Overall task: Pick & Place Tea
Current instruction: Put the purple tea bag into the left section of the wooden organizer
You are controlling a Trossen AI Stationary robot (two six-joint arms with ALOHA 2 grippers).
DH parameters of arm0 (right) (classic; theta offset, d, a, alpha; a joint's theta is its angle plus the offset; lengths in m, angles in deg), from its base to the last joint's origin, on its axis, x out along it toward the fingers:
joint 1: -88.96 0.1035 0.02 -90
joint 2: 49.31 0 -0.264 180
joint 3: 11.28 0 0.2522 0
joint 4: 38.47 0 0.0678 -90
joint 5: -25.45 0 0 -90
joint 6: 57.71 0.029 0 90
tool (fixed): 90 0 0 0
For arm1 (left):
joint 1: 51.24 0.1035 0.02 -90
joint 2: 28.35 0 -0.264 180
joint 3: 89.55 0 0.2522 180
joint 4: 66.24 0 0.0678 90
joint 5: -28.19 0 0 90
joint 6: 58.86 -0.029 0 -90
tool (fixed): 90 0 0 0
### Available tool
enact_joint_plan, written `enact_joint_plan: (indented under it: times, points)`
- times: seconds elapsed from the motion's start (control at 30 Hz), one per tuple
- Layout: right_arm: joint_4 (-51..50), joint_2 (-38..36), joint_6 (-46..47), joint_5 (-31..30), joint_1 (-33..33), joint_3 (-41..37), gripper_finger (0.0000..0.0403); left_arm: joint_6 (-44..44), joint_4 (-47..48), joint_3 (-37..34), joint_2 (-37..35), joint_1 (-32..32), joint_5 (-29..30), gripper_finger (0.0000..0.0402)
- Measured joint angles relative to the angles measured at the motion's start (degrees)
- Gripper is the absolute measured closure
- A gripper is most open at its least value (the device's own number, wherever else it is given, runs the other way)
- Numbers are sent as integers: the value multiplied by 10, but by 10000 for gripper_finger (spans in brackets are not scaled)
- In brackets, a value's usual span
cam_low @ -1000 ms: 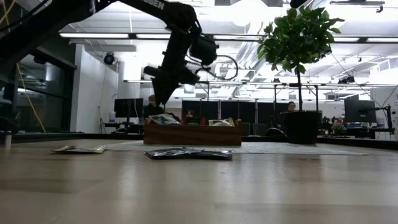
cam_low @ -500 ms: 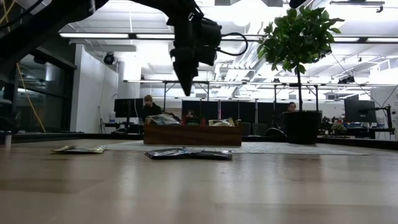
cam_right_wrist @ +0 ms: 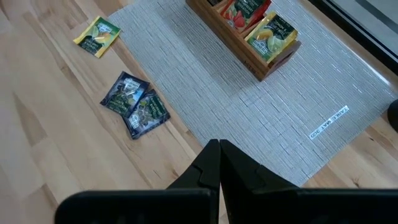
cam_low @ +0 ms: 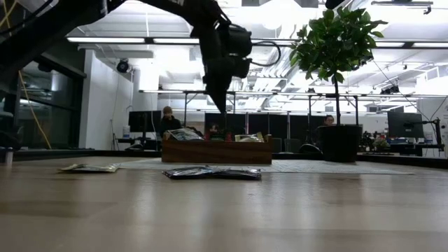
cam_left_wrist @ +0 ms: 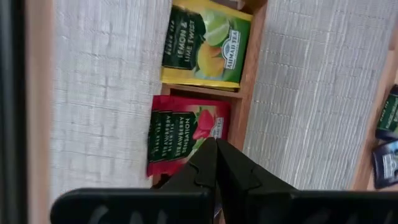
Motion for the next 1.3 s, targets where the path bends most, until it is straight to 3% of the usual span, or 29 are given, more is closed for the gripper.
enact_joint_plan:
  times: [0.23, 0.5, 0.83, 1.3]
  points:
    - [0, 0, 6, 2, 0, 0, 402, 74, -34, -55, 1, 0, -8, 401]
    - [0, 0, 7, 2, 0, 0, 402, 124, -31, -66, 1, 0, 52, 401]
    - [0, 0, 8, 2, 0, 0, 402, 117, -5, -66, 1, 0, 136, 401]
    - [1, 0, 11, 2, 0, 0, 402, 99, -3, -66, 1, 0, 146, 401]
